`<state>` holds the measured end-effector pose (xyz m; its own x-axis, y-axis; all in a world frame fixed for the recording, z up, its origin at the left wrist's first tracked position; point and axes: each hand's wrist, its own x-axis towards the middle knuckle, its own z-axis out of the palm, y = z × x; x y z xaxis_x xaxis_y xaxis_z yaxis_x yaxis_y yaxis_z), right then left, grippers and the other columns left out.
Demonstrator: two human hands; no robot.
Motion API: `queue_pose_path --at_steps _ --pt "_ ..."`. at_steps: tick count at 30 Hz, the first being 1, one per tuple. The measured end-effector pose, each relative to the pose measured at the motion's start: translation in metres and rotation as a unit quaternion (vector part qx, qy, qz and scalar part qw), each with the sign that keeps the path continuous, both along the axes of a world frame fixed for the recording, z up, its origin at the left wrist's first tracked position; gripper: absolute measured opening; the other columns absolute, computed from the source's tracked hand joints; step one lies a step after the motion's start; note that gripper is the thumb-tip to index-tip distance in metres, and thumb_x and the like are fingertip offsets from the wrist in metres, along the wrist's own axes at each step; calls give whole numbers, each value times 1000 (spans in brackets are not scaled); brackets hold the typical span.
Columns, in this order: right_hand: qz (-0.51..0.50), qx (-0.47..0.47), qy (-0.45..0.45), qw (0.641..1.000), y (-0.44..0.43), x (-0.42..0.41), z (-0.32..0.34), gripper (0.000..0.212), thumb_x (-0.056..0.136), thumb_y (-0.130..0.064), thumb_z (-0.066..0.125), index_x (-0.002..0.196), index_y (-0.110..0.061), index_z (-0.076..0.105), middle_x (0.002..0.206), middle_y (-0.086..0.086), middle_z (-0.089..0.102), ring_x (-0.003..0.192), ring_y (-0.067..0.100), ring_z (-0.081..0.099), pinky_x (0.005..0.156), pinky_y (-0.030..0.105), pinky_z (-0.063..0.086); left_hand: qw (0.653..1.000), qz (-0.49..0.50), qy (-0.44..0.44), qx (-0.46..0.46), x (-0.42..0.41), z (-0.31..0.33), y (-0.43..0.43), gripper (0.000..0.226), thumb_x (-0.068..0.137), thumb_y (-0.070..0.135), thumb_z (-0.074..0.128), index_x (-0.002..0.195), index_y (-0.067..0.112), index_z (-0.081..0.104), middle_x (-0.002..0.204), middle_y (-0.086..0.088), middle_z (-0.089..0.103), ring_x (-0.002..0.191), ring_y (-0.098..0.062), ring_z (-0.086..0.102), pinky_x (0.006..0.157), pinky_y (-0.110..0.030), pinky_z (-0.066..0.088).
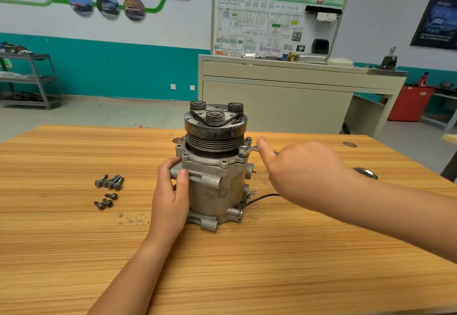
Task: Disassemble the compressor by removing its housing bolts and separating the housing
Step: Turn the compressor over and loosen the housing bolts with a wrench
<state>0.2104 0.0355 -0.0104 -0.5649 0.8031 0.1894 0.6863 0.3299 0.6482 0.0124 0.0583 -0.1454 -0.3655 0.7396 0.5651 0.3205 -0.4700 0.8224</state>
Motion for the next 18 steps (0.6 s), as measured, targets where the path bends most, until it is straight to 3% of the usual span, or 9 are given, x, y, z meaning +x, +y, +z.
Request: queue_pose_path --at_steps 6,9,13,16,18 --pt "36 11 -4 999 22 22 7 66 91 -3 36 142 -23 -2 63 -2 40 48 15 37 38 26 26 1000 -8 -2 -10 -1 1 0 26 89 44 37 114 42 39 104 27 52 93 20 50 66 0 37" --pt "33 9 10 999 35 25 3 57 88 1 42 134 -19 17 70 0 44 52 16 41 40 26 27 1000 -11 -3 -8 0 1 0 30 89 44 38 118 37 41 104 25 53 92 19 51 66 0 38" --pt "98 49 72 991 58 29 -9 48 85 5 50 127 -13 37 105 9 62 82 26 62 55 29 45 1000 -14 -6 -8 -1 1 -2 30 89 43 38 118 36 41 104 24 53 94 18 51 67 -1 38" --pt "226 110 185 950 78 34 -24 39 63 21 68 97 3 63 85 21 68 66 33 66 55 39 54 1000 -7 -6 -4 0 2 -2 25 89 40 39 115 40 41 104 27 51 94 21 49 67 2 36" --pt "267 134 230 926 90 29 -31 32 63 22 67 89 4 66 88 22 69 73 35 68 66 50 53 1000 -4 -3 -5 0 2 -1 22 91 38 40 112 43 41 104 28 51 93 22 49 66 2 36"
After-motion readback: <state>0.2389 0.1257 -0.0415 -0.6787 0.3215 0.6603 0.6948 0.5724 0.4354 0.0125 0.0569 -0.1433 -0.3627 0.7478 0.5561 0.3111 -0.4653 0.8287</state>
